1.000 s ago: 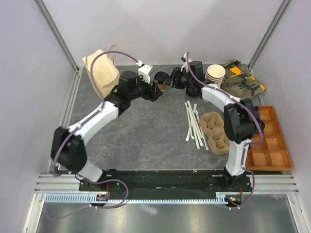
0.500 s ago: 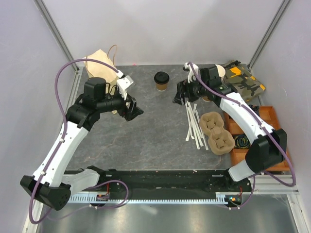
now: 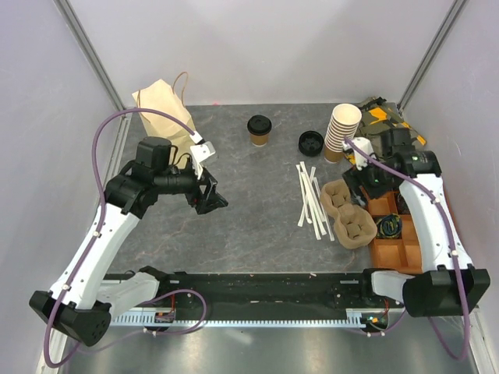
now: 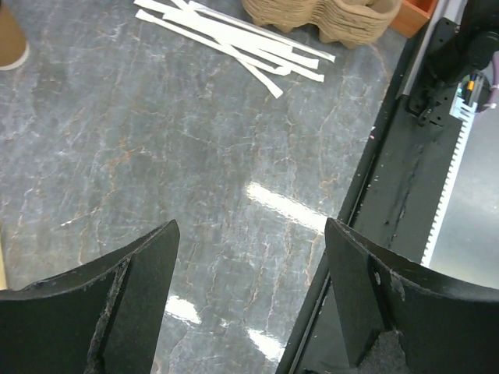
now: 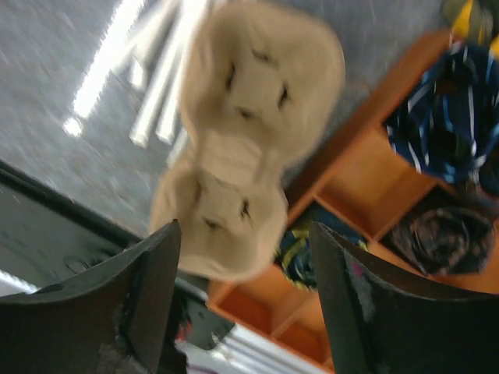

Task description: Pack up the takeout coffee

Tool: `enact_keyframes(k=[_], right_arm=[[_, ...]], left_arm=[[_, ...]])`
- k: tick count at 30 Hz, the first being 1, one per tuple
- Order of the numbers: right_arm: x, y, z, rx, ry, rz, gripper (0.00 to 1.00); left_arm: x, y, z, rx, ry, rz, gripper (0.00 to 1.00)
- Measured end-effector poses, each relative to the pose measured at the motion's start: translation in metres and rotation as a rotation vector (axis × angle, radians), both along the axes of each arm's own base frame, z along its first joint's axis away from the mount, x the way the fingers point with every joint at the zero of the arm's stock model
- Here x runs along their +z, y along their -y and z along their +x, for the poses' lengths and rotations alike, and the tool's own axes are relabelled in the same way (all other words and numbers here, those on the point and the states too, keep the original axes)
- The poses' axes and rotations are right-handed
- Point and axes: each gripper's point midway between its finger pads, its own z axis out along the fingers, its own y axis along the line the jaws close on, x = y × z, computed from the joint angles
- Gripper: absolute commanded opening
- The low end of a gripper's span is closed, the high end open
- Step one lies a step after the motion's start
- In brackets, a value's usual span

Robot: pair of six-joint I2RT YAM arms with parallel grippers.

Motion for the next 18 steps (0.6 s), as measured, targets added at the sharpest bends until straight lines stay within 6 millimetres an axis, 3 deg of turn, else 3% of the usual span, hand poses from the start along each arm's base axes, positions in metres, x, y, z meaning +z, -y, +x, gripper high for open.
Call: enact_keyframes(k=[4, 8, 18], right_arm=[[-0.018, 0.041, -0.02, -0.047, -0.114, -0.046, 0.61], [-0.041, 0.066, -0.034, -0.078, -0.233, -0.051, 0.54], [-0.074, 0.064, -0.027, -0.039, -0.371, 0.011, 0.53]], left_arm=[[-0.001, 0.003, -0.002, -0.017, -0.013, -0.009, 0.82], [0.001, 0.004, -0.004, -0.031, -0.017, -0.019, 0.82], [0.001, 0.007, -0.008, -0.053, -0.028, -0.036, 0.82]])
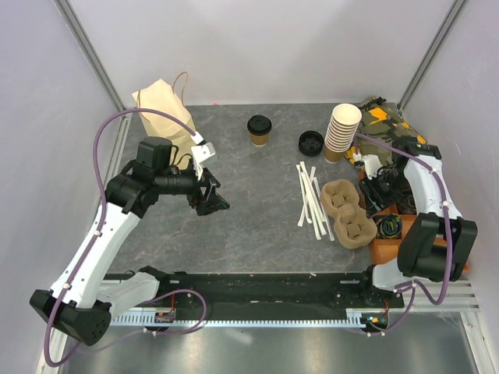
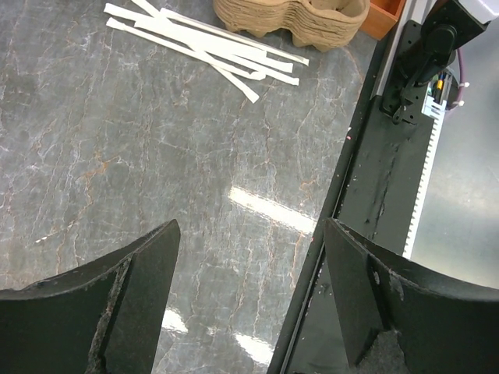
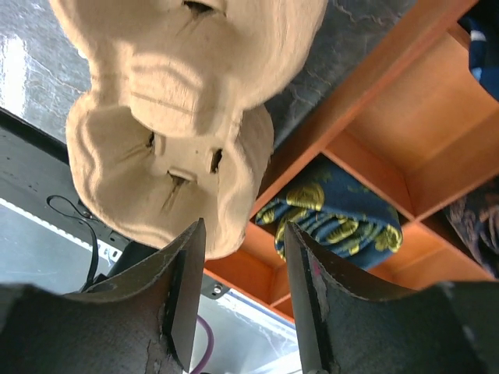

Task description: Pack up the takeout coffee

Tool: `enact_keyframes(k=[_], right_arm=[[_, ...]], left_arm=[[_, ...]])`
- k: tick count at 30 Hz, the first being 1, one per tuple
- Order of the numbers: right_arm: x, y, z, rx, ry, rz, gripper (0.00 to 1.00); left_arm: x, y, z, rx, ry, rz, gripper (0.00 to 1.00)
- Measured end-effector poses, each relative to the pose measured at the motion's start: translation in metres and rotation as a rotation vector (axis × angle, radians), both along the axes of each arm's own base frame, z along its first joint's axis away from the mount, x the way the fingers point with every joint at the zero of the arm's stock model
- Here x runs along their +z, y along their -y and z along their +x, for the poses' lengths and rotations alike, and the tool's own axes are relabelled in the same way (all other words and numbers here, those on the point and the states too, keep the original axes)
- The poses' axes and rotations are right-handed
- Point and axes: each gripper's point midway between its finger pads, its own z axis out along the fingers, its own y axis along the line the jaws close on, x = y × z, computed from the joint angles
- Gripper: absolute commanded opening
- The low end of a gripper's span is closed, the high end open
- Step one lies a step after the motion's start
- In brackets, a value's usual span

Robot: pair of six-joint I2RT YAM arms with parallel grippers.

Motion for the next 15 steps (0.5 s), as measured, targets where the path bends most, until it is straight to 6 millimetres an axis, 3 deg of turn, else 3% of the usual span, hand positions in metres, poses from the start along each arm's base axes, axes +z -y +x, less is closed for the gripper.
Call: enact_keyframes(k=[15], right_arm=[[-0.012, -0.012, 0.018, 0.051, 0.015, 0.006, 0.5]], left_arm=[[-0.006, 0.003, 0.003, -0.002, -0.033, 0.002, 0.82]])
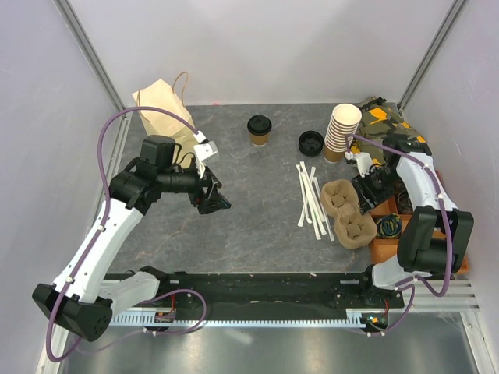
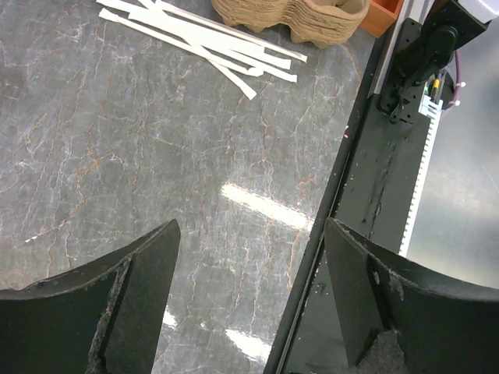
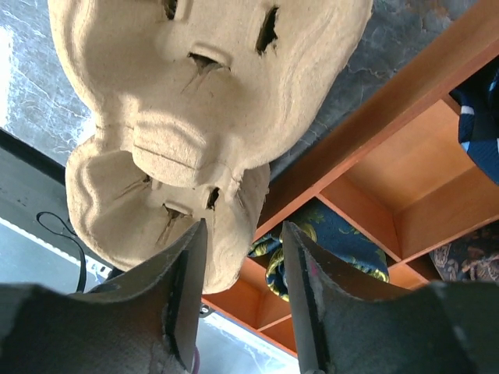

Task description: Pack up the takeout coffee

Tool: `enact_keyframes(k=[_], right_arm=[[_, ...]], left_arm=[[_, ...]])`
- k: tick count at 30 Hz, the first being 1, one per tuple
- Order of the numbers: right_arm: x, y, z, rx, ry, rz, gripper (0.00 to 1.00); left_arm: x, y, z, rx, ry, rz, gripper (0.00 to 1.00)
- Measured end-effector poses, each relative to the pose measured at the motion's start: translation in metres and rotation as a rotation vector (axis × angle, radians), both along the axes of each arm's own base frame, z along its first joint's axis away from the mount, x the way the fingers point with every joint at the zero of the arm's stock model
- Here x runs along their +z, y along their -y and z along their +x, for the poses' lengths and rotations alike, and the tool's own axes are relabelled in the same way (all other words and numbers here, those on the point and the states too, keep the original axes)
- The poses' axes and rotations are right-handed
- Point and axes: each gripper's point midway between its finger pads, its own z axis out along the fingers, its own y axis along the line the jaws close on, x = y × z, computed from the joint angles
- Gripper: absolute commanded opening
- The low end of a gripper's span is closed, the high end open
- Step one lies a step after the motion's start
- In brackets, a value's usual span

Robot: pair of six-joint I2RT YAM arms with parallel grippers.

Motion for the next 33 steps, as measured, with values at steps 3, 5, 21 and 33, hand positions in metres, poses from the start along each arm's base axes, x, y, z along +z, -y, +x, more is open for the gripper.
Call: enact_keyframes(k=[3, 5, 21, 33], right_arm=[[-0.0011, -0.0018, 0.0019, 0.009, 0.003, -0.002, 0.48], [-0.0012, -0.003, 0.0031, 0.016, 0.008, -0.003, 0.45], [-0.0053, -0.0047, 0.01, 0.028, 0.019, -0.009, 0.36], [-0.0054, -0.0068, 0.0098, 0.033, 0.017, -0.008, 0.35]], left_arm=[[0.0001, 0.0002, -0.0002, 0.003, -0.006, -0.002, 0.82], [0.0002, 0.0003, -0.0003, 0.004, -0.009, -0.003, 0.82], [-0.0011, 0.0012, 0.0005, 0.01, -0.025, -0.005, 0.82], [-0.0011, 0.0011, 0.0006, 0.011, -0.026, -0.005, 0.82]])
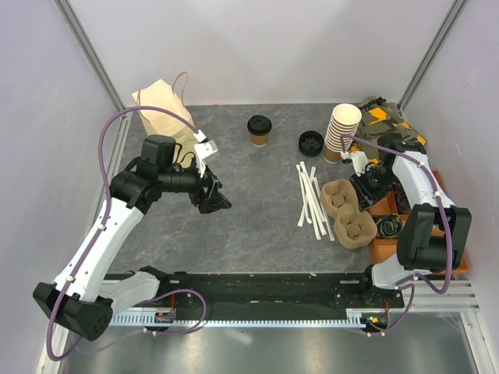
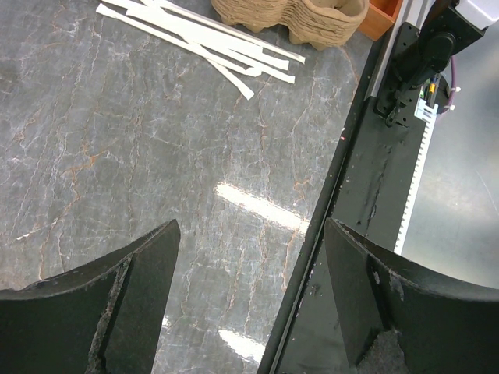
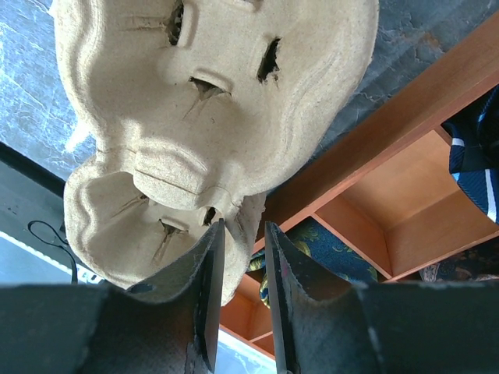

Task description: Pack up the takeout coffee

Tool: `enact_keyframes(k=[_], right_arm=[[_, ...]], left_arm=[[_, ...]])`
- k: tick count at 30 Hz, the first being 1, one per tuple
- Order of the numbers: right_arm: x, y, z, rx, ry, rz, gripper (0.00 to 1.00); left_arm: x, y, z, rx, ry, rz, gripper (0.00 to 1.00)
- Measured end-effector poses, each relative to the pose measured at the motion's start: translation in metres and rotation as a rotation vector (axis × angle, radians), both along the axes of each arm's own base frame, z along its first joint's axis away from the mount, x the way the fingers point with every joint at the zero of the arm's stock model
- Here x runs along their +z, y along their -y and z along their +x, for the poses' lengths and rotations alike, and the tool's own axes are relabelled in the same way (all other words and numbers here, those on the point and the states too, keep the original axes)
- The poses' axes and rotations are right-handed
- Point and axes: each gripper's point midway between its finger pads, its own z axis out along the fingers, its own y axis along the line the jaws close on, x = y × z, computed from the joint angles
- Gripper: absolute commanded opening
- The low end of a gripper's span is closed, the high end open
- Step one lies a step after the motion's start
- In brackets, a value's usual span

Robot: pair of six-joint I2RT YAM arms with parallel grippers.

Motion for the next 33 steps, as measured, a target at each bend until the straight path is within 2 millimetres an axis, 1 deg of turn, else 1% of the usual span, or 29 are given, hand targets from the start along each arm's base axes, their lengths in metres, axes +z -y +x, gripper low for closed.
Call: enact_keyframes(k=[10, 14, 16, 19, 20, 22, 28, 33], right_arm=[[-0.003, -0.002, -0.003, 0.005, -0.012, 0.002, 0.33], [-0.005, -0.002, -0.005, 0.006, -0.019, 0.003, 0.21], [-0.005, -0.002, -0.005, 0.006, -0.02, 0.003, 0.18], [-0.004, -0.002, -0.007, 0.007, -0.024, 0.004, 0.11], [-0.004, -0.003, -0.007, 0.008, -0.026, 0.005, 0.06], [-0.004, -0.003, -0.009, 0.01, -0.033, 0.008, 0.0], [0.004, -0.006, -0.011, 0.012, -0.038, 0.02, 0.0], [0.018, -0.008, -0.012, 0.014, -0.013, 0.034, 0.0]], left_arm=[[0.0, 0.0, 0.0, 0.0, -0.002, 0.001, 0.82], [0.0, 0.0, 0.0, 0.0, -0.002, 0.001, 0.82], [-0.001, 0.0, 0.0, 0.0, -0.002, 0.001, 0.82], [-0.001, 0.0, 0.0, 0.0, -0.002, 0.001, 0.82], [-0.001, 0.0, 0.0, 0.0, -0.002, 0.001, 0.82], [-0.001, 0.0, 0.0, 0.0, -0.002, 0.001, 0.82], [-0.001, 0.0, 0.0, 0.0, -0.004, 0.001, 0.82], [-0.004, 0.002, 0.001, -0.011, -0.023, -0.002, 0.82]])
